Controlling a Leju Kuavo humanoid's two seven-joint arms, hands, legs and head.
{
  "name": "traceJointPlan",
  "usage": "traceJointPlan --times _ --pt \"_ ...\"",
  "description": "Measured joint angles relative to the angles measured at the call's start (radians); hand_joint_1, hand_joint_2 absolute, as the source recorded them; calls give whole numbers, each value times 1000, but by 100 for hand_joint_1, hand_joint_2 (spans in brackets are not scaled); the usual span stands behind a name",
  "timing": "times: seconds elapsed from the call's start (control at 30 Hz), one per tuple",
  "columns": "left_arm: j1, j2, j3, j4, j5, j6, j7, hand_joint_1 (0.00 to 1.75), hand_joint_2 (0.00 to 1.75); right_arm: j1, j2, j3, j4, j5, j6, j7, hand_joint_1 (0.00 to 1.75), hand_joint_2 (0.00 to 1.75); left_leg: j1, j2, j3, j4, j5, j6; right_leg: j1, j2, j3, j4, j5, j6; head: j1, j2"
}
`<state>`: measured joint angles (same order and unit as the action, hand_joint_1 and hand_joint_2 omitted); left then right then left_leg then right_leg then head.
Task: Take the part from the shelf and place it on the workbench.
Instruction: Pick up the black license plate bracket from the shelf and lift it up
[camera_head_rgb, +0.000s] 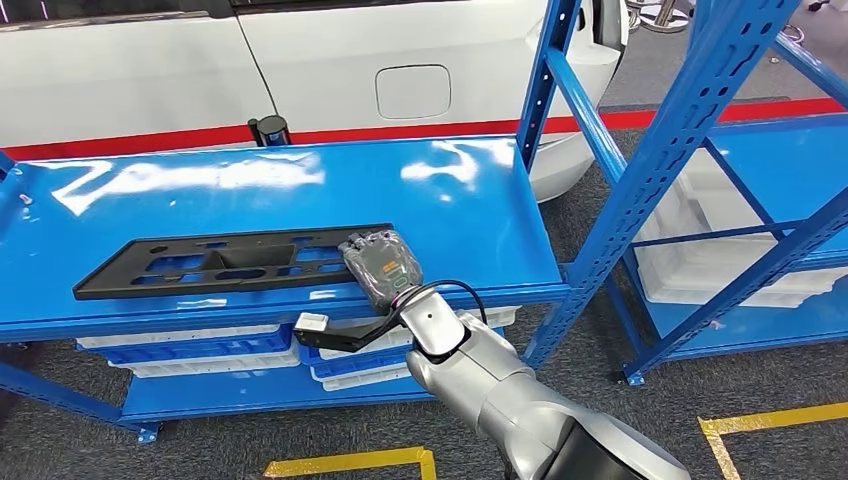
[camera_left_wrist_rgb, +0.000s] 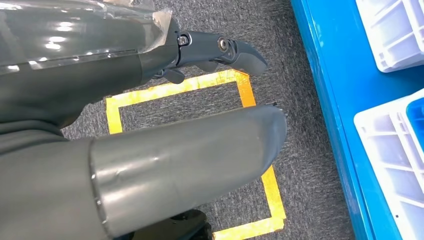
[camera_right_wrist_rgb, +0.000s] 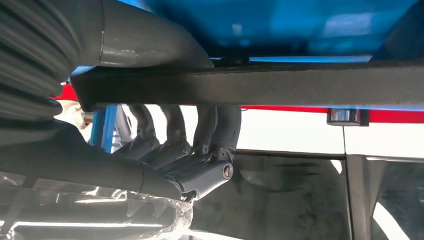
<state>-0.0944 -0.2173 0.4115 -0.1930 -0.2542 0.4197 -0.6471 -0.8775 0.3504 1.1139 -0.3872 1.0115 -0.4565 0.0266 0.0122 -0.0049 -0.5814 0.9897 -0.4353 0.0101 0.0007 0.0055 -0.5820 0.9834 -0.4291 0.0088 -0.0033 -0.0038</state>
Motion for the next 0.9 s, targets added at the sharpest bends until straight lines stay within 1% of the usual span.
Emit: traceJointPlan --times 0.07,0.73,0.87,0.9 --pt "-1 0 0 0 -4 0 5 0 175 0 0 0 1 1 0 0 175 175 -1 0 0 0 0 0 0 0 0 0 0 0 0 0" --pt "0 0 0 0 -16 9 25 0 175 -1 0 0 3 0 -12 -4 175 175 -3 -1 1 0 0 0 -1 0 2 0 0 0 0 0" --pt "0 0 0 0 -21 11 30 0 0 -11 0 -14 3 -2 -38 -11 175 175 -3 0 1 0 0 0 -1 0 2 0 0 0 0 0" --pt "0 1 0 0 -23 11 30 0 0 -16 0 -22 3 -2 -46 -15 175 175 -3 -1 1 0 0 0 -1 0 2 0 0 0 0 0"
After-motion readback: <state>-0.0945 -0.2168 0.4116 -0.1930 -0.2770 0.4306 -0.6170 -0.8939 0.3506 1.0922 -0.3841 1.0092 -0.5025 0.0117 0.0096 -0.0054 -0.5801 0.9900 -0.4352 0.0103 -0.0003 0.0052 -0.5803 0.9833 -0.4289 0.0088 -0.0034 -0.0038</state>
